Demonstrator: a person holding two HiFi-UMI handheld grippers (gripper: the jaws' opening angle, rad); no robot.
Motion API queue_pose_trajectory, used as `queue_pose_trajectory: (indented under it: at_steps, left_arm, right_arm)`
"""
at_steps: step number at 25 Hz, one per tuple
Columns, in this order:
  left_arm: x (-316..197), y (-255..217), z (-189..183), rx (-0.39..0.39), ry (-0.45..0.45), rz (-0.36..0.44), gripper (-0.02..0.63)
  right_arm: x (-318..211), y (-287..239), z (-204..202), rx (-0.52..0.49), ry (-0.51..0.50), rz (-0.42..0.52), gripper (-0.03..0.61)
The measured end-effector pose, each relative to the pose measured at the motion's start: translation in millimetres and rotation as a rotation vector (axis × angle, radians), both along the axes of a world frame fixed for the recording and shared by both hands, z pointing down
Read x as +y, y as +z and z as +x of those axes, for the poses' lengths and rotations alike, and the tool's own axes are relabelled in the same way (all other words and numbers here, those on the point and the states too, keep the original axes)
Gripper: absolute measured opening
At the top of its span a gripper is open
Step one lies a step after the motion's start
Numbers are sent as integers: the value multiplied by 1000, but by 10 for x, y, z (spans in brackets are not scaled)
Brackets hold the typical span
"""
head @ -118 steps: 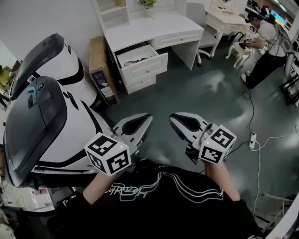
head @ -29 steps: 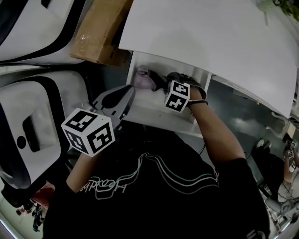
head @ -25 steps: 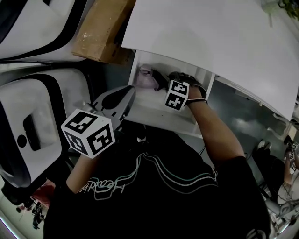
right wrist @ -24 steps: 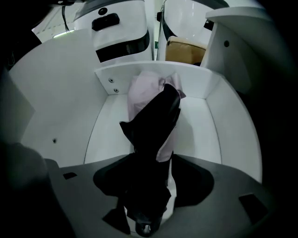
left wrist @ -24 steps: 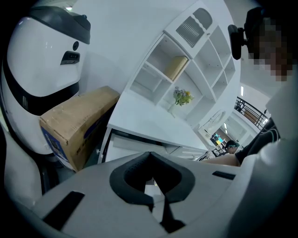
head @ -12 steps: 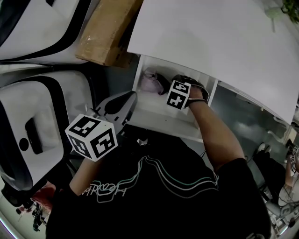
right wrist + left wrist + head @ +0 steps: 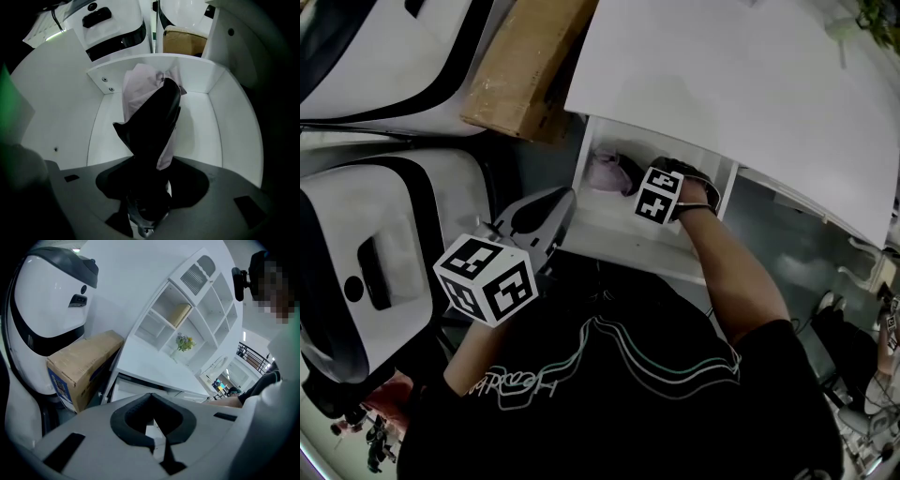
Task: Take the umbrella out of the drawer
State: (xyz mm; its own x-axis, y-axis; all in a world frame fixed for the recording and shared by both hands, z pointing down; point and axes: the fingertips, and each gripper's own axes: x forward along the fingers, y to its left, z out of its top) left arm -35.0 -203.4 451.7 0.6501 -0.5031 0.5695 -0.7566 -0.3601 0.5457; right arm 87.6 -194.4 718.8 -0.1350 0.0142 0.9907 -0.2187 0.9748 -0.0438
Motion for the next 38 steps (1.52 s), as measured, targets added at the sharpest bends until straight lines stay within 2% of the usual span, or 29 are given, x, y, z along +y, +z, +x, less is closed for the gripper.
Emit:
queue_pose_trajectory:
  at_steps: [7, 15, 19, 27, 32, 38]
  left_arm:
    - [65, -159, -42, 24, -19, 33, 20]
    - [260, -562, -97, 35, -12, 108, 20]
    - [274, -787, -86, 50, -13, 164, 20]
    - [473, -1282, 62, 68, -2, 252, 20]
    - [520, -1500, 174, 76, 26, 297, 20]
    - [489, -1692, 370, 79, 64, 340, 20]
  right_arm:
    - [41, -349, -38, -52, 55, 28, 215]
    - [193, -1242, -35, -204, 153, 90, 213]
    - [218, -1852, -13, -318, 204, 157, 213]
    - [415, -2997, 36, -606, 349, 274, 215]
    - [475, -3529, 104, -741, 429, 347, 213]
    - [435, -4067, 235, -948, 579, 406, 213]
